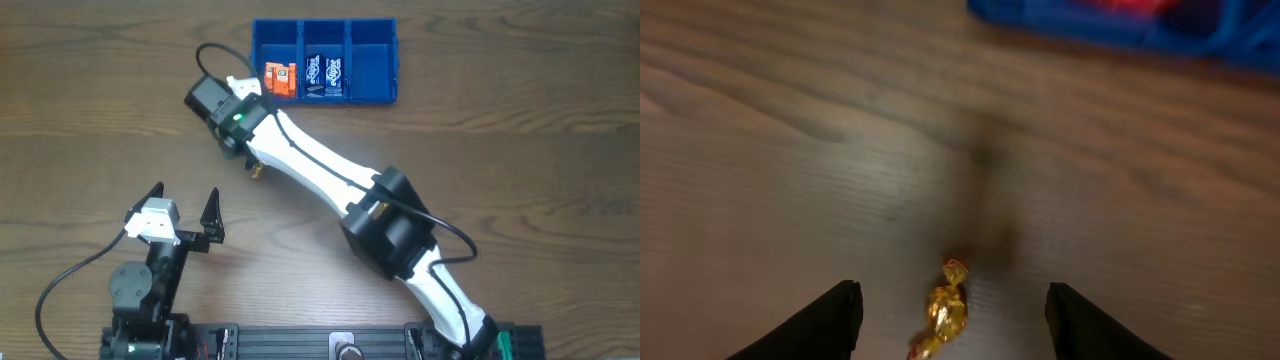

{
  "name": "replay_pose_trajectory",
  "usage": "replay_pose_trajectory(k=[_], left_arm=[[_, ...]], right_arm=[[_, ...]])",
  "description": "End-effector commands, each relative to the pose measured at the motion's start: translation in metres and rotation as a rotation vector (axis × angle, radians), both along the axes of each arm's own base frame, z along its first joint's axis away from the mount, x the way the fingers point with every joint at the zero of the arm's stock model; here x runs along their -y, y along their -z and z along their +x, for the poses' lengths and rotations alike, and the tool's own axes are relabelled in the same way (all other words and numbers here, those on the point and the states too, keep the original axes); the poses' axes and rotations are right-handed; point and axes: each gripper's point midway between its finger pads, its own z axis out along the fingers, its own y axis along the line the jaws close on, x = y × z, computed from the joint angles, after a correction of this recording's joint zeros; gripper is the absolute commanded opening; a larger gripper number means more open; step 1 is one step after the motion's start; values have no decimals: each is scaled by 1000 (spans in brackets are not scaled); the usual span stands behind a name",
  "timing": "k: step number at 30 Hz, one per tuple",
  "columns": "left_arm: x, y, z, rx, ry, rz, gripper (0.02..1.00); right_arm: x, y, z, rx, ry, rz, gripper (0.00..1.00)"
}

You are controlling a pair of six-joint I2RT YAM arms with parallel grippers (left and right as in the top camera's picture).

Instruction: Sort Candies Into Trays

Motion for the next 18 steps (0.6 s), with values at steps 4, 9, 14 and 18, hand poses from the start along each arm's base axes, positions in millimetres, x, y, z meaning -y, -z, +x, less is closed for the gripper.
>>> replay_pose_trajectory(k=[4,9,14,18], left_arm=[[2,16,-1,-44,13,11,998],[2,16,-1,-44,13,11,998],[2,16,-1,-44,13,11,998],[2,16,-1,-44,13,11,998]], right_arm=[[5,50,-4,-94,69,-24,610],[2,65,-15,-157,64,-20,601],[2,68,-25,-194,93,-16,522],[3,68,-25,-197,97,-18,476]])
